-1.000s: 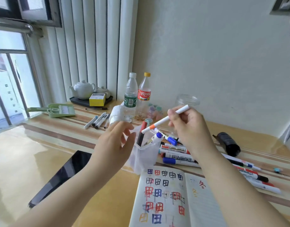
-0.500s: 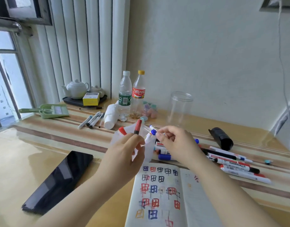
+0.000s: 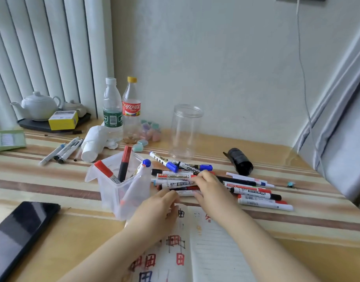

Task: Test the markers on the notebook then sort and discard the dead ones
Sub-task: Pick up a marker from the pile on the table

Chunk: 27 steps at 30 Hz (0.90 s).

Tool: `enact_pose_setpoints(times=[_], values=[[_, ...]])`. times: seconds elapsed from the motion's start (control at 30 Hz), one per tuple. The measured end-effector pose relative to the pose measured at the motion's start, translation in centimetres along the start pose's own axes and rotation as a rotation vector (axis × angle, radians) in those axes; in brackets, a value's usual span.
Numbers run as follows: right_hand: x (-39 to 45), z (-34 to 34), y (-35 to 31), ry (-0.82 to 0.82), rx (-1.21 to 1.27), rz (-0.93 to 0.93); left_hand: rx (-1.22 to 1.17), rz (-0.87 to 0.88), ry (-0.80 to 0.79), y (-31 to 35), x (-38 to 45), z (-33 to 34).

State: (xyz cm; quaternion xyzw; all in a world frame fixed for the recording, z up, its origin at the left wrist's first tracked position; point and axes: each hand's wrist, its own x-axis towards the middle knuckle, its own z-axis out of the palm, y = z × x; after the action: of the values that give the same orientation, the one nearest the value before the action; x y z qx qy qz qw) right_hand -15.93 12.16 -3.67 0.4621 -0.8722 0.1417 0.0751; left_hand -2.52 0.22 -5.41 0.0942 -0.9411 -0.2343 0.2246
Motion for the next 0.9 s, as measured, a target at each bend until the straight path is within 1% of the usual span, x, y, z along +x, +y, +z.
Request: enact_pose_setpoints(times=[0.07,0.13,0.27,0.33,0.37,0.43,0.5,0.63,0.67,0.7,0.73,0.77,0.8,0.83,0.87,0.9], values=[[0.9,0.3,-0.3,0.013,-0.077,-0.029,-0.02,0.007,0.019,-0.3,0.1,0.2],[1.6,0.6,-0.3,-0.005,-0.101,-0.034,-0.028,0.011,0.034,-0.6,0.1,0.2],[1.9,0.9,0.2,-0.055,-0.078,-0.052,-0.033,-0.004,0.058,-0.8,0.1,-0.1],[1.8,0.5,0.2,-0.04,-0.087,-0.07,-0.03,0.0,0.071,-0.7,0.0,-0.4],[1.6,0.2,0.1,-0.013,-0.042,-0.049,-0.035,0.013,0.087,-0.7,0.1,-0.5],[0.8,-0.9,-0.2,0.047,0.175,0.066,-0.056,0.037,0.119,-0.6,0.2,-0.7],[-0.5,-2.1,-0.7,0.037,0.488,0.201,-0.082,0.049,0.121,-0.2,0.5,-1.0],[-3.3,-3.0,-2.1,-0.022,1.114,0.339,-0.149,0.098,0.044,1.6,1.0,-0.9],[-3.9,-3.0,-2.4,-0.018,1.232,0.383,-0.14,0.111,0.01,2.1,1.0,-0.7],[-4.6,-3.0,-2.6,-0.019,1.292,0.437,-0.127,0.119,-0.022,2.5,1.0,-0.5],[-5.2,-3.0,-2.7,-0.028,1.272,0.484,-0.116,0.122,-0.045,2.7,0.8,-0.3],[-5.9,-3.1,-2.6,-0.053,1.143,0.502,-0.109,0.117,-0.059,2.9,0.7,-0.2],[-6.5,-3.0,-2.3,-0.065,0.931,0.484,-0.104,0.108,-0.071,2.9,0.6,-0.2],[-7.2,-2.9,-1.8,-0.034,0.683,0.423,-0.091,0.099,-0.094,3.0,0.4,-0.2],[-7.8,-2.9,-1.3,0.074,0.415,0.315,-0.073,0.092,-0.129,3.0,0.3,-0.3],[-8.1,-2.9,-0.9,0.219,0.169,0.157,-0.059,0.087,-0.171,3.1,0.1,-0.3]])
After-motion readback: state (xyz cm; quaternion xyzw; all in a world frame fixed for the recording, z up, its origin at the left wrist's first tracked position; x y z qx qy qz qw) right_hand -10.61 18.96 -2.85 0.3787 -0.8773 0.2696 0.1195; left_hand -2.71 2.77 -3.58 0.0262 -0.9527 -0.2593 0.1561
